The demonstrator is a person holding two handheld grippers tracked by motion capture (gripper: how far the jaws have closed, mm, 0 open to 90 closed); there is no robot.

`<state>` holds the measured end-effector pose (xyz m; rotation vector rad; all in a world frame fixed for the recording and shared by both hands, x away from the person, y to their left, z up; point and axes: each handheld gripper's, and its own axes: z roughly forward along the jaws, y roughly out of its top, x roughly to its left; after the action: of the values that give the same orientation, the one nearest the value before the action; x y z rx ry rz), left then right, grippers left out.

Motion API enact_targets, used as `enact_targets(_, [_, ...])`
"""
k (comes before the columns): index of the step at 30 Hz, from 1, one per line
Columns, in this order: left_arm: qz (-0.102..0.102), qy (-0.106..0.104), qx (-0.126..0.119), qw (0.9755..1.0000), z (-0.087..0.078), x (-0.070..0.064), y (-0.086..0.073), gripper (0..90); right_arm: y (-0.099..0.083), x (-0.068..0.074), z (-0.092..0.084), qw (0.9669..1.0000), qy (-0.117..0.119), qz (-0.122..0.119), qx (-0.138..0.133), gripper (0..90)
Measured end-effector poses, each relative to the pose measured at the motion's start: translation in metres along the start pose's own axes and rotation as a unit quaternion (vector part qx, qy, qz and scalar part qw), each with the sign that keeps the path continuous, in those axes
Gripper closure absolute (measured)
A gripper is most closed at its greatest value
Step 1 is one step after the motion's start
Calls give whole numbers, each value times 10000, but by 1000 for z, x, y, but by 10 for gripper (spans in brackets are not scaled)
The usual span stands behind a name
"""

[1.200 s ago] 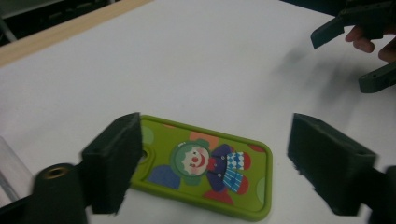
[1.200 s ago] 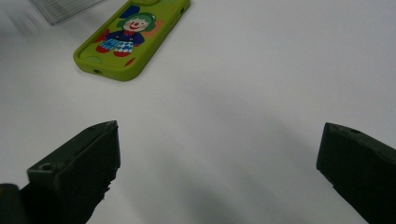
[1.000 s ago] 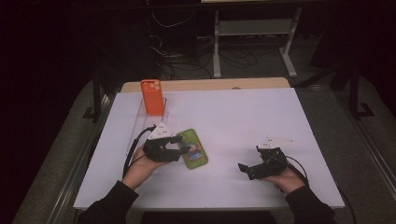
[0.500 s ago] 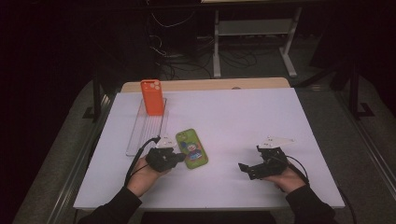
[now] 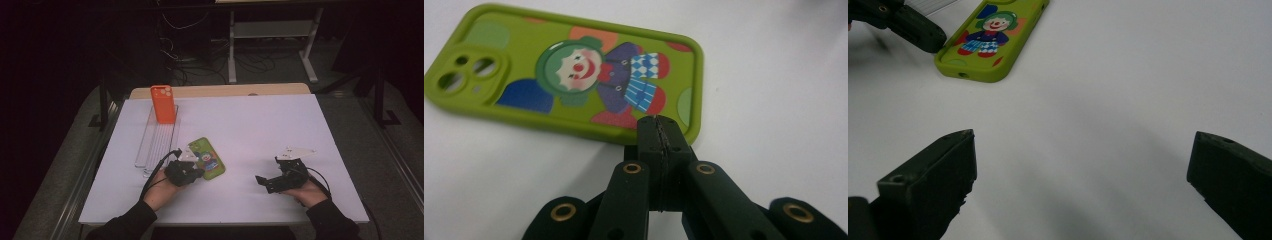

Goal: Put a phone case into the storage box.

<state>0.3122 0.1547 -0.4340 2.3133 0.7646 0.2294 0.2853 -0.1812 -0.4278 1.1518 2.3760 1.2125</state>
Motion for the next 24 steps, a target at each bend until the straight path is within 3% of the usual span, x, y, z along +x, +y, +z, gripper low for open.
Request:
enact_targets(6, [87, -47, -102, 9999, 15, -5, 13, 899, 0, 1, 0, 10000, -4, -10, 1, 0])
enact_targets(10, [113, -129, -141, 9998, 19, -9, 13, 882, -1, 0, -1, 10000, -7, -38, -1, 0])
enact_targets(13, [251, -216, -184, 9993, 13, -8, 13, 848, -1, -1, -1, 10000, -11, -26, -13, 0])
enact_targets(16, [239, -372, -373, 9983, 6, -8, 13, 797, -1, -1, -1, 10000, -5, -21, -13, 0])
enact_targets(18, [107, -463, -543, 9974, 0, -9, 12, 748, -1, -1, -2, 10000, -1, -25, -6, 0])
enact_targets(24, [172, -718, -841, 9937, -21, -4, 5, 572, -1, -1, -2, 10000, 0, -24, 0, 0])
